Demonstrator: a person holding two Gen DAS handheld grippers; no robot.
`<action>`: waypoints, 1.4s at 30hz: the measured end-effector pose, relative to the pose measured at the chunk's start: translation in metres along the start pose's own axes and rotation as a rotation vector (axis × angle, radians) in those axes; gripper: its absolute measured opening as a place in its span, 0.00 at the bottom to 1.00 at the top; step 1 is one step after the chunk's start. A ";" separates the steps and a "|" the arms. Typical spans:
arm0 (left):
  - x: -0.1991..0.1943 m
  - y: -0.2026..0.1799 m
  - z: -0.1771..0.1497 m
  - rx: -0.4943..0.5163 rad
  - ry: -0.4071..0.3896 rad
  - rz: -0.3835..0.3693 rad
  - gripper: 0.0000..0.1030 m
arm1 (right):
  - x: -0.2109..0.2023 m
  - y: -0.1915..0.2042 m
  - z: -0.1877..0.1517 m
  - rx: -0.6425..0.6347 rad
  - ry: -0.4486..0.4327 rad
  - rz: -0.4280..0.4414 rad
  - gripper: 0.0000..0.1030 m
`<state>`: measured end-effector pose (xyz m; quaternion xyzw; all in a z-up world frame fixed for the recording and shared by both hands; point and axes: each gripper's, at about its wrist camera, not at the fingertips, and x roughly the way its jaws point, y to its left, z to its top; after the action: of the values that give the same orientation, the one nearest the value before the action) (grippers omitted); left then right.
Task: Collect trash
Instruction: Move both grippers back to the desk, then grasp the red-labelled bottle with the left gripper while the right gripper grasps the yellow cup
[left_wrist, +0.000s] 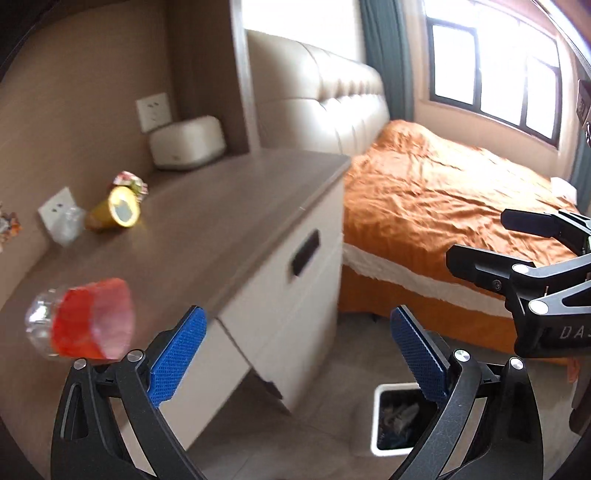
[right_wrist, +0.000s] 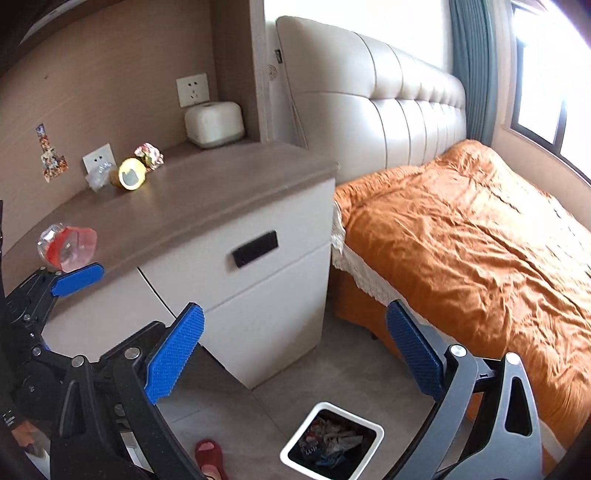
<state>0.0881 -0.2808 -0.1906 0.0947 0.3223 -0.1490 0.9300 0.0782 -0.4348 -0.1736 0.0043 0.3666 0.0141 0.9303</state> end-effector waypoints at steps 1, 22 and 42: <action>-0.011 0.011 0.005 -0.027 -0.015 0.037 0.95 | -0.002 0.006 0.009 -0.014 -0.013 0.012 0.95; -0.027 0.120 -0.005 -0.327 0.120 0.293 0.95 | 0.077 0.183 0.153 -0.369 -0.051 0.403 0.95; 0.029 0.126 -0.017 -0.711 0.198 0.664 0.95 | 0.208 0.249 0.159 -0.615 0.177 0.759 0.81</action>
<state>0.1432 -0.1649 -0.2118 -0.1172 0.3926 0.2844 0.8668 0.3330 -0.1790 -0.1943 -0.1382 0.3957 0.4596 0.7830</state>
